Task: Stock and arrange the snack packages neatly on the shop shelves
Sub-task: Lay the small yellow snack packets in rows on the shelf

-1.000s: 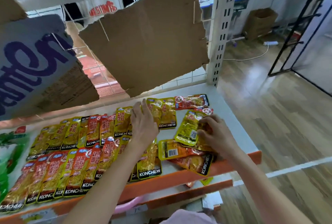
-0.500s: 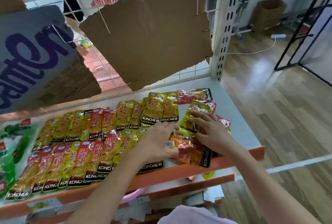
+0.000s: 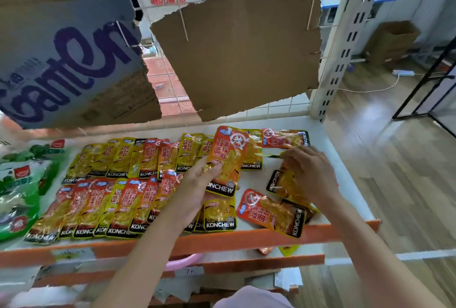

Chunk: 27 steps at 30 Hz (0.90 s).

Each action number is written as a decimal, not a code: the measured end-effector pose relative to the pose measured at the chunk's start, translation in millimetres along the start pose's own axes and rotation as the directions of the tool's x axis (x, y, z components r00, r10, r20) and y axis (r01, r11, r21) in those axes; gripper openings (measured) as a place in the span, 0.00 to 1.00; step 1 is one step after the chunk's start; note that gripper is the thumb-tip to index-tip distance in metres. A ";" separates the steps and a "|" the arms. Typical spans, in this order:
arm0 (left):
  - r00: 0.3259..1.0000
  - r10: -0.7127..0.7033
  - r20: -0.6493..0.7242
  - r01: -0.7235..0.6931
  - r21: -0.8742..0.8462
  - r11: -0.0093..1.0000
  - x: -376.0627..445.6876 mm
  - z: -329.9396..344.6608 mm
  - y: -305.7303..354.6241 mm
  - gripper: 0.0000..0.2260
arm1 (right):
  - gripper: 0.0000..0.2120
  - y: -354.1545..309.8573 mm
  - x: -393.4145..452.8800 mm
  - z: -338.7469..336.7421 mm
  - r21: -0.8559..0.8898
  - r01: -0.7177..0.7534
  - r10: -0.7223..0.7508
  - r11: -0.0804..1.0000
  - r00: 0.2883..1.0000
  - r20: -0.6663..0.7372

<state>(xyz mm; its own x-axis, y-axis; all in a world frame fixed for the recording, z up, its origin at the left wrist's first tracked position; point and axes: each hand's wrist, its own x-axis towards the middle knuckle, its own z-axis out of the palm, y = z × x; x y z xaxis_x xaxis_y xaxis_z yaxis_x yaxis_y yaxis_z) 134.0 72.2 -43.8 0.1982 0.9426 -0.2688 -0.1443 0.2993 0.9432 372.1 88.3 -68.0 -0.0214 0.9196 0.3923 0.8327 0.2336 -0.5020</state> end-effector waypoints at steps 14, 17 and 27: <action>0.994 0.023 0.108 -0.033 0.096 0.995 -15.4 6.8 -3.6 0.15 | 0.11 -49.8 -3.8 -10.6 0.854 -0.458 0.279 0.246 0.878 0.390; 0.991 0.052 0.125 -0.073 0.165 0.984 -16.9 9.1 -4.7 0.26 | 0.11 -52.5 -5.6 -7.4 0.858 -0.450 0.310 0.247 0.876 0.370; 0.992 0.118 -0.043 -0.108 0.184 0.977 -13.0 6.2 1.7 0.32 | 0.22 -39.0 -1.9 -26.8 0.825 -0.424 0.166 0.373 0.905 0.391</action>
<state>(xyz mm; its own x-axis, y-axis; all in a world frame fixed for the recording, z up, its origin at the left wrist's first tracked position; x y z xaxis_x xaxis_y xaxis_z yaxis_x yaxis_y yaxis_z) 137.2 59.5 -37.5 0.1382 0.9768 -0.1637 0.0156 0.1631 0.9865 354.5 69.0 -28.5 -0.0975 0.9948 -0.0293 -0.1368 -0.0425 -0.9897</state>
